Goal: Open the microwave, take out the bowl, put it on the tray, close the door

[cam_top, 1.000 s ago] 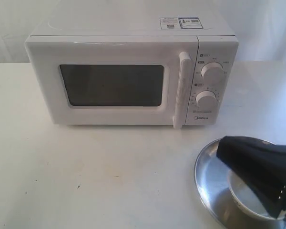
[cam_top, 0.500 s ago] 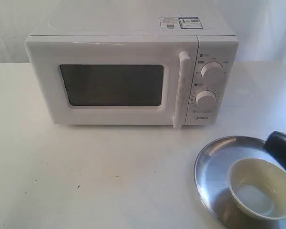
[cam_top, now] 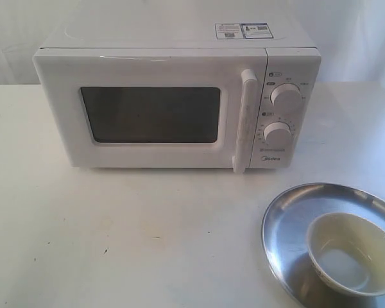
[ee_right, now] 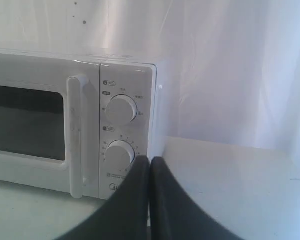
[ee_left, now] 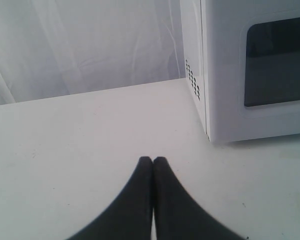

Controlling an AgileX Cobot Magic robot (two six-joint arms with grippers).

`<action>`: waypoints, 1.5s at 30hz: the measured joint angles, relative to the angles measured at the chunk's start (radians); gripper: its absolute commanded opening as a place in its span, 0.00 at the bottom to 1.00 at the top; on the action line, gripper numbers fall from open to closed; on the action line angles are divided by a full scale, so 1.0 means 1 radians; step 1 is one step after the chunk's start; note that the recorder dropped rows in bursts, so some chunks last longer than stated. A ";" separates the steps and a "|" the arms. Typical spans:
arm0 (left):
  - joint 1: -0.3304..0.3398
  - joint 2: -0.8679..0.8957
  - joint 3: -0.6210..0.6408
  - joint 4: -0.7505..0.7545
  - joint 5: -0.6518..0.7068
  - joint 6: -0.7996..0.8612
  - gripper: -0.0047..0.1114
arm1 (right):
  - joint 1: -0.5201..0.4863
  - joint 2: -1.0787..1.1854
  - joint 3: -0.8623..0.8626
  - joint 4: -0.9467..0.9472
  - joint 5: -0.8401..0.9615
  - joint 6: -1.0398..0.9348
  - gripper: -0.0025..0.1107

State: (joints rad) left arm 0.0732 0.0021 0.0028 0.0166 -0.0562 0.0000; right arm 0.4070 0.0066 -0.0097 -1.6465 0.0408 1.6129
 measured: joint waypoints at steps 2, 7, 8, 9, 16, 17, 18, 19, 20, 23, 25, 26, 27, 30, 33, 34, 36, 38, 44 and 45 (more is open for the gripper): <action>0.000 0.000 0.000 0.000 0.000 0.000 0.04 | 0.000 0.000 0.000 0.000 0.000 -0.004 0.02; 0.000 0.000 0.000 0.000 0.000 0.000 0.04 | -0.001 0.000 0.002 0.000 -0.004 -0.008 0.02; 0.000 0.000 0.000 0.000 0.000 0.000 0.04 | -0.001 0.000 0.004 0.000 -0.006 -0.008 0.02; 0.000 0.000 0.000 0.000 0.000 0.000 0.04 | -0.001 0.000 0.004 0.000 -0.008 -0.008 0.02; 0.000 0.000 0.000 0.000 0.000 0.000 0.04 | -0.001 0.000 0.005 0.415 0.058 -0.357 0.02; 0.000 0.000 0.000 0.000 0.000 0.000 0.04 | -0.001 0.000 0.005 0.507 0.090 -0.440 0.02; 0.000 0.000 0.000 0.000 0.000 0.000 0.04 | -0.001 0.000 0.005 0.574 0.113 -0.503 0.02; 0.000 0.000 0.000 0.000 0.000 0.000 0.04 | -0.003 0.000 0.005 0.644 0.138 -0.576 0.02; 0.000 0.000 0.000 0.000 0.000 0.000 0.04 | -0.003 0.000 0.005 0.701 0.157 -0.639 0.02; 0.000 0.000 0.000 0.000 0.000 0.000 0.04 | -0.003 0.000 0.005 0.828 0.174 -0.773 0.02; 0.000 0.000 0.000 0.000 0.000 0.000 0.04 | -0.003 0.000 0.005 0.919 0.166 -0.875 0.02; 0.000 0.000 0.000 0.000 0.000 0.000 0.04 | -0.003 0.000 0.005 0.965 0.155 -0.943 0.02; 0.000 0.000 0.000 0.000 0.000 0.000 0.04 | -0.003 0.000 0.005 1.016 0.140 -1.006 0.02; 0.000 0.000 0.000 0.000 0.000 0.000 0.04 | -0.006 0.000 0.005 1.242 0.063 -1.265 0.02; 0.000 0.000 0.000 0.000 0.000 0.000 0.04 | -0.006 0.000 0.005 1.418 -0.007 -1.469 0.02; 0.000 0.000 0.000 0.000 0.000 0.000 0.04 | -0.007 0.000 0.005 1.456 -0.022 -1.500 0.02; 0.000 0.000 0.000 0.000 0.000 0.000 0.04 | -0.020 0.000 0.005 1.487 -0.027 -1.528 0.02; 0.000 0.000 0.000 0.000 0.000 0.000 0.04 | -0.043 0.000 0.005 1.500 -0.027 -1.538 0.02; 0.000 0.000 0.000 0.000 0.000 0.000 0.04 | -0.112 0.000 0.005 1.511 -0.026 -1.536 0.02; 0.000 0.000 0.000 0.000 0.000 0.000 0.04 | -0.117 0.000 0.005 1.513 -0.019 -1.538 0.02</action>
State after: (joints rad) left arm 0.0732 0.0021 0.0028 0.0166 -0.0562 0.0000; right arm 0.2899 0.0066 -0.0043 -0.1334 0.0221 0.0749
